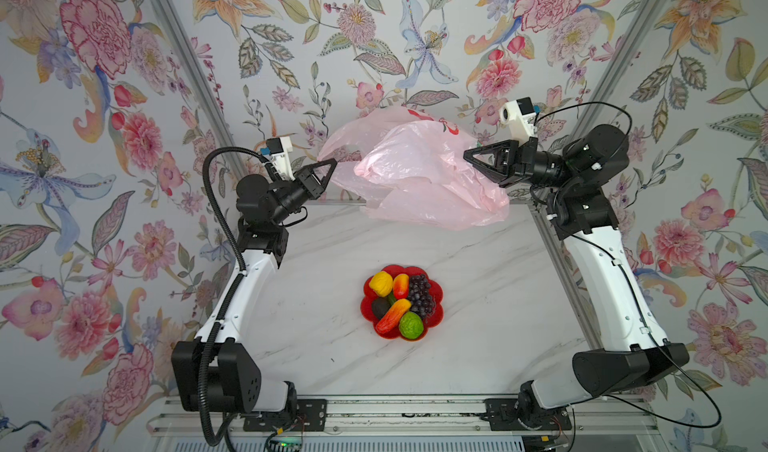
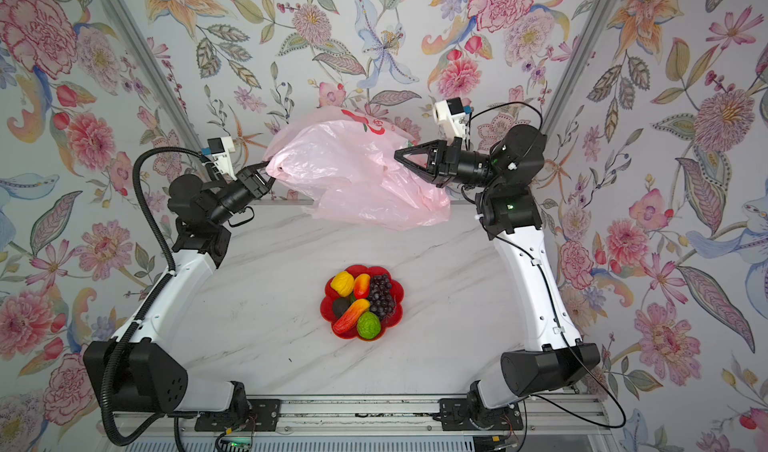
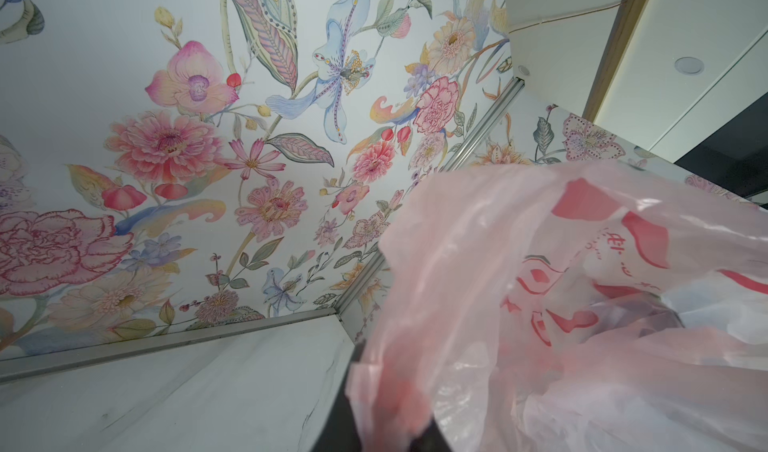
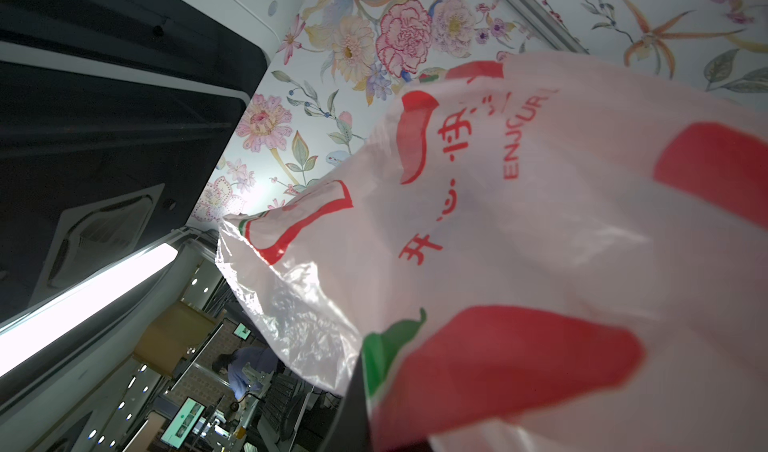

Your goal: Place the fruits into the plastic bag

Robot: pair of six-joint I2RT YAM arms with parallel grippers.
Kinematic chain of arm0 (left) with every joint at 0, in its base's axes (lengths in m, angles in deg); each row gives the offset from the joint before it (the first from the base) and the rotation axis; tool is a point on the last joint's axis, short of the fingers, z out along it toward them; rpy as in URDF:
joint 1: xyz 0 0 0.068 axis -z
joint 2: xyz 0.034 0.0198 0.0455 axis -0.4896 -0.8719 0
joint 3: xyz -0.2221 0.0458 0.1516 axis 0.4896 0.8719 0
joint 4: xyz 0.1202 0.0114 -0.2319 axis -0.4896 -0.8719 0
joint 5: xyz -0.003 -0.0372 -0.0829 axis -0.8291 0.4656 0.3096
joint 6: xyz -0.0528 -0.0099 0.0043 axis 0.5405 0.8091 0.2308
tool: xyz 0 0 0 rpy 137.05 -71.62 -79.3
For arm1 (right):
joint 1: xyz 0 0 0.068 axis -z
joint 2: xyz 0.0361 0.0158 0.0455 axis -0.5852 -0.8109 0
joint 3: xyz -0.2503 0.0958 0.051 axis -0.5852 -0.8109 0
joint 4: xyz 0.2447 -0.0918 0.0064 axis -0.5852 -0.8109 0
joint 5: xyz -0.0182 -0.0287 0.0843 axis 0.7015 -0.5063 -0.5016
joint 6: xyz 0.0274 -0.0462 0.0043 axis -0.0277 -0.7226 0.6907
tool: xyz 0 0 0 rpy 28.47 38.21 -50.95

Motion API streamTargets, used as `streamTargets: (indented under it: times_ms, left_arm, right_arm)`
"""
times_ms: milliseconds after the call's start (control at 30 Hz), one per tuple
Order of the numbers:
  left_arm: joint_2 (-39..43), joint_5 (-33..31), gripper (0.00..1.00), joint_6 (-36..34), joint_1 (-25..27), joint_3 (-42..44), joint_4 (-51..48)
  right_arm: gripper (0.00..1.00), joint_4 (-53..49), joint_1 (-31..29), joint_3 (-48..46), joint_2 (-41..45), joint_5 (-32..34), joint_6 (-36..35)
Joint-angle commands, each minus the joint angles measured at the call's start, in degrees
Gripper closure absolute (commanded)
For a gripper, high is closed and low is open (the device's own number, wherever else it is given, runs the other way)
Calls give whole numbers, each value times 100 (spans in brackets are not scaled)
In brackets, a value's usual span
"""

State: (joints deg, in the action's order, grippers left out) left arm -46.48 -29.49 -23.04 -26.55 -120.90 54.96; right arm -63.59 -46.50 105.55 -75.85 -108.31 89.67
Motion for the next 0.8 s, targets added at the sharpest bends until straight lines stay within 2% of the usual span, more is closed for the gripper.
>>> streamTargets:
  times_ms: [0,33,100,167,200,233,300,467,567,767]
  left_arm:
    - [126,-151,100,-510,-74,-142,-671]
    - [153,-391,100,-922,-83,-290,-1310]
    - [190,-919,100,-1536,-78,-521,-2318]
    - [200,-1383,100,-1877,-76,-608,-2884]
    - [200,-1488,100,-1920,-74,-573,-2927]
    - [192,-1556,100,-1923,-78,-494,-2901]
    - [158,-1563,100,-1872,-80,-321,-2774]
    - [195,-1387,100,-1633,-21,343,-2143]
    - [323,-1341,100,-1639,57,705,-2067]
    - [709,-1312,100,-1693,110,1177,-2114]
  right_arm:
    - [1,-881,366,-325,39,455,-809]
    - [1,-2054,541,-216,11,968,-1586]
    - [1,-4503,728,203,-88,2581,-2971]
    - [1,-6702,478,788,-263,5236,-3744]
    - [1,-7143,288,904,-325,6006,-3933]
    - [1,-7393,103,904,-331,6500,-4034]
    - [1,-7335,-110,635,-189,6712,-3980]
    - [1,-6494,-295,153,69,5945,-4047]
    - [1,-6396,-476,254,-118,5363,-4196]
    - [1,-6390,-887,551,-561,5073,-4237]
